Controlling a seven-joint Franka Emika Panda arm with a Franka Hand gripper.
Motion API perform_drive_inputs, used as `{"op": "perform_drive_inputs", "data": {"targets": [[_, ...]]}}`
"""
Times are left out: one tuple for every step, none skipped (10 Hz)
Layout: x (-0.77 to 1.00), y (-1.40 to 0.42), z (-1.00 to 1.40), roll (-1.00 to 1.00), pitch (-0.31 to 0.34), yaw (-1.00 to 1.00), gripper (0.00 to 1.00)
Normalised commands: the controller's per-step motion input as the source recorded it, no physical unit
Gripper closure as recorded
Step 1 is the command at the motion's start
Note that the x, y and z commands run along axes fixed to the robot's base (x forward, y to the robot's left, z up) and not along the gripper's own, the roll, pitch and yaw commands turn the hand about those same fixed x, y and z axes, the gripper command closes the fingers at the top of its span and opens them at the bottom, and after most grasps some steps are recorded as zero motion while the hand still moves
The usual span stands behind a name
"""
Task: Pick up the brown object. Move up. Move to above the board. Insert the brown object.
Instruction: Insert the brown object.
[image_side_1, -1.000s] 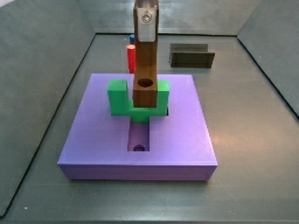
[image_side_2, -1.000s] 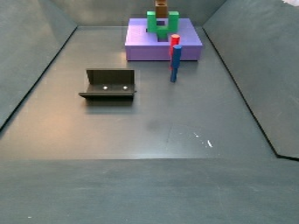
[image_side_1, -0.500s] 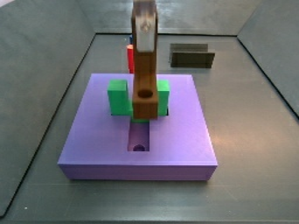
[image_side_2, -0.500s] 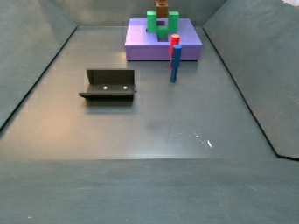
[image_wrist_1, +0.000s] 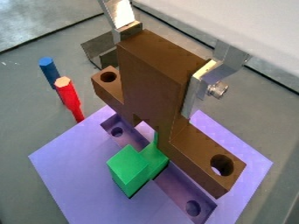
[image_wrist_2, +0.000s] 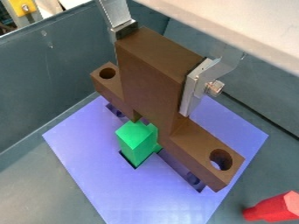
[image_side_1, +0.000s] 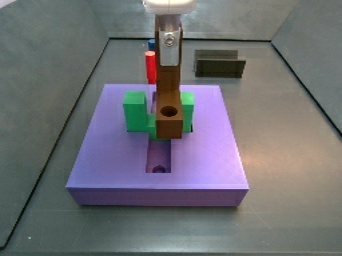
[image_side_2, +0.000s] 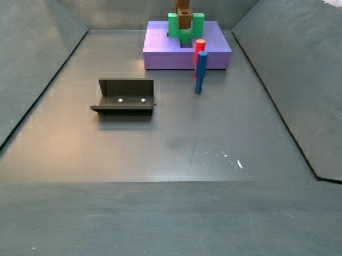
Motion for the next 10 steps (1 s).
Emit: {"op": "perform_drive_inputs", "data": {"targets": [[-0.19, -0.31, 0.23, 0.00, -0.087, 0.00, 1.00], [-0.14, -0.25, 0.21, 0.00, -0.087, -0.02, 1.00], [0.00, 0.00, 0.00, -0.01, -0.039, -0.06, 1.00], [0.00, 0.16, -0.02, -0.01, 0.000, -0.06, 1.00], [0.08, 0.18, -0.04, 0.00, 0.000, -0.05, 1.00], [0.09, 0.00, -0.10, 0.00, 0.000, 0.00, 1.00], [0.06, 0.00, -0.09, -0.04, 0.000, 0.00, 1.00], [0.00, -0.02, -0.12, -0.02, -0.061, 0.00, 1.00], [-0.07, 0.00, -0.09, -0.04, -0.050, 0.00, 1.00], [-0.07, 0.00, -0.08, -0.05, -0.054, 0.00, 1.00]]}}
